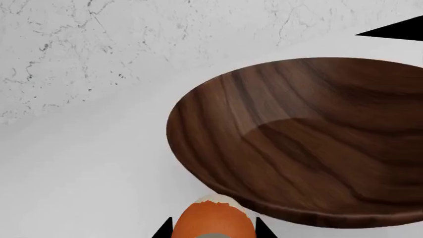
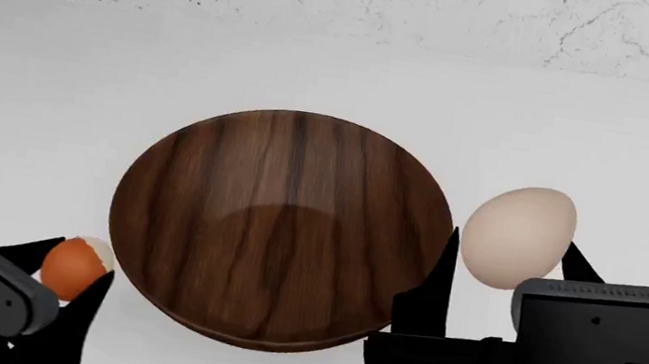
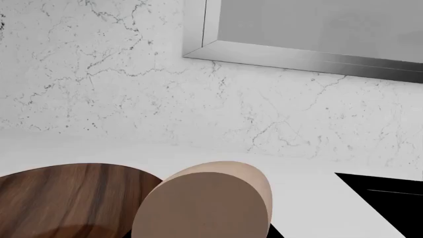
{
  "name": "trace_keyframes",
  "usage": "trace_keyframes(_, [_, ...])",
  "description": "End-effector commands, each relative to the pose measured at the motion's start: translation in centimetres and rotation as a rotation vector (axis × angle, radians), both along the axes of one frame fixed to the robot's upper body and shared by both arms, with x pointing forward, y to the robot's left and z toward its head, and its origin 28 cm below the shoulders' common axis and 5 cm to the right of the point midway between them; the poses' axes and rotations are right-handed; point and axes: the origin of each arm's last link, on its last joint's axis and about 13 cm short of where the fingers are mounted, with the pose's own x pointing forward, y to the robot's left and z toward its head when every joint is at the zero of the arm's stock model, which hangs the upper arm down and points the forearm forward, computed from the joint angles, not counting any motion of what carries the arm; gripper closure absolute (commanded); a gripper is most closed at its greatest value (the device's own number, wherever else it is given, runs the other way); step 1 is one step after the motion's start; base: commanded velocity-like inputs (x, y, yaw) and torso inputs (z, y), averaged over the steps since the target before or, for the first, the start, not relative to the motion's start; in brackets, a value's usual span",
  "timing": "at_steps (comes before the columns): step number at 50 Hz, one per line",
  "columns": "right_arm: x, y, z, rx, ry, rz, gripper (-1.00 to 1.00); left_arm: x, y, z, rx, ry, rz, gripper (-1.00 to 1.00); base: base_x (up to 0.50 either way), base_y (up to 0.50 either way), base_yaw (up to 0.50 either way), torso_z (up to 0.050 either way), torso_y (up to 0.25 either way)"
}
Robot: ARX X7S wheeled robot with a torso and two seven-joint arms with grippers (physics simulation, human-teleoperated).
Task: Place the eggs and milk next to the bowl.
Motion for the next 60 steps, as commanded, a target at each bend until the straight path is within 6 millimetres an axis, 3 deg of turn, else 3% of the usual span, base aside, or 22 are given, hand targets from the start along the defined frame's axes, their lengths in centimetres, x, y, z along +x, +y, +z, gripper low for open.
trace_keyframes(1, [0.0,-0.2,0.0,-0.023,-0.003,-0.006,1.0,0.0,-0.3,-0.6,-0.011,0.019,-0.003,1.0,0.0,0.0,0.0,0.0,0.0])
trace_keyframes(60, [0.2,-0.2,-0.3,-0.022,0.005,-0.008,1.0,0.4,-1.1,-2.7,0.019,0.07,-0.034,1.0,0.0,0.0,0.0,0.0,0.0])
